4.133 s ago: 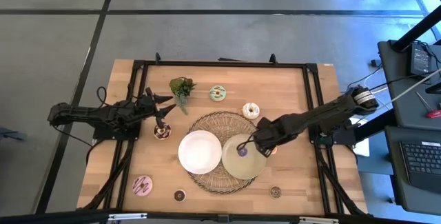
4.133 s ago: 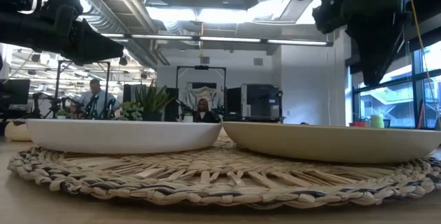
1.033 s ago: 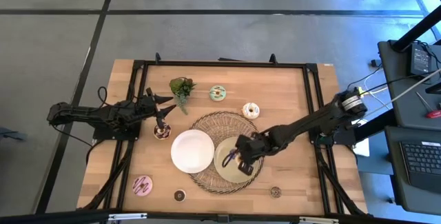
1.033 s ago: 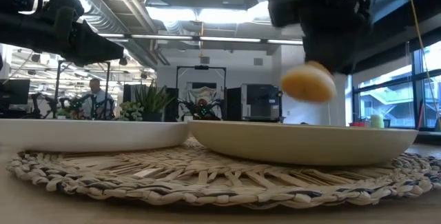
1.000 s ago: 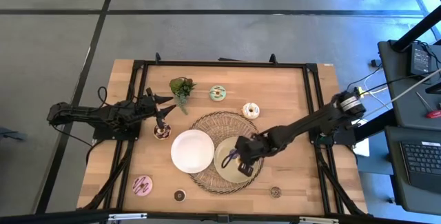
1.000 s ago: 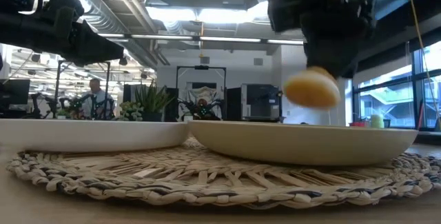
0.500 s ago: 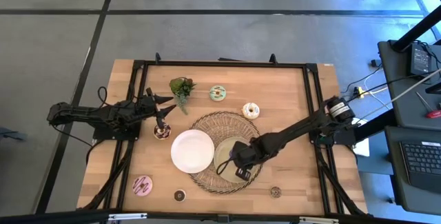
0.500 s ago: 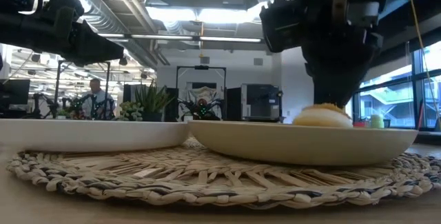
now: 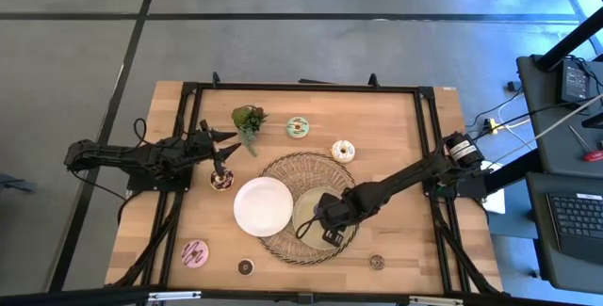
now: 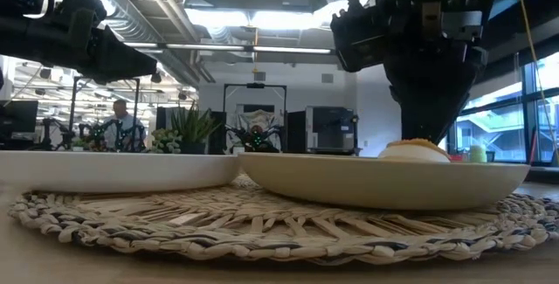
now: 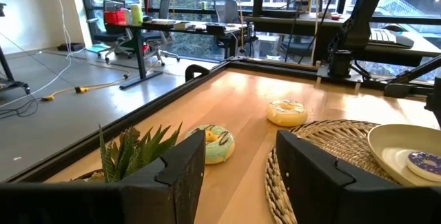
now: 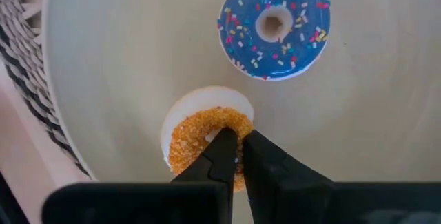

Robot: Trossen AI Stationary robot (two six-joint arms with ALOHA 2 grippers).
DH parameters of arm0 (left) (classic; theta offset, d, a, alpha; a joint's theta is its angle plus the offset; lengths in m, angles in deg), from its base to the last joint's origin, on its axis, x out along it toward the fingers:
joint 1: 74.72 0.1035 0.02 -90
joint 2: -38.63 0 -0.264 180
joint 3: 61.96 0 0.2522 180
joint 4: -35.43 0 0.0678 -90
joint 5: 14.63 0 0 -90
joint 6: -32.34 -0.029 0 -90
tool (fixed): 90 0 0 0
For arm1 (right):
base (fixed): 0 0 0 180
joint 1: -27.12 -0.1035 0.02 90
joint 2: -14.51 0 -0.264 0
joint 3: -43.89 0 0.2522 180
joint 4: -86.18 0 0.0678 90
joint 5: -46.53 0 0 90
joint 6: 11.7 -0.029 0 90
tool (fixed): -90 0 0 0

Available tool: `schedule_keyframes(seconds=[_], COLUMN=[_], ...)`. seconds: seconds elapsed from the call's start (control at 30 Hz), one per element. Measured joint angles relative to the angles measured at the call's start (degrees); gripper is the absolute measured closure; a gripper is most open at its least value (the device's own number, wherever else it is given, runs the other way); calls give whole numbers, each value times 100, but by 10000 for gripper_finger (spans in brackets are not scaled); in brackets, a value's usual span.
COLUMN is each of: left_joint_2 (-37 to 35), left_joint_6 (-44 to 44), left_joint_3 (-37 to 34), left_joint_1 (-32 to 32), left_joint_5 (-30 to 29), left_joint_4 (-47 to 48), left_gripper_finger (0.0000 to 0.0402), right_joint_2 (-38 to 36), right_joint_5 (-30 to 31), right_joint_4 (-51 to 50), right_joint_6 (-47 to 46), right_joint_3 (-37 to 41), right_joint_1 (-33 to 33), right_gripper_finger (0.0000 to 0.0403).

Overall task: Pick & Place donuts
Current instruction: Put the small orange donut on the brown plate, then put the large black donut on the white plate

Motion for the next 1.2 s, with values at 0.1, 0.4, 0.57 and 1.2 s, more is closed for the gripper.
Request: schedule_keyframes(seconds=[0.1,0.4,0.57,1.2], left_joint_2=[0,0,0,2], left_joint_6=[-5,-11,-13,-1], left_joint_3=[0,0,0,0], left_joint_1=[-1,-1,0,0], left_joint_5=[1,2,2,4], left_joint_4=[-1,-1,-2,-2], left_gripper_finger=[226,227,227,226], right_joint_2=[0,0,-2,-1153], right_joint_5=[2,5,7,1216], right_joint_4=[2,0,0,-996], right_joint_6=[70,94,94,851], right_joint_3=[0,2,2,9], right_joint_1=[-2,49,66,66], right_gripper_finger=[376,312,262,232])
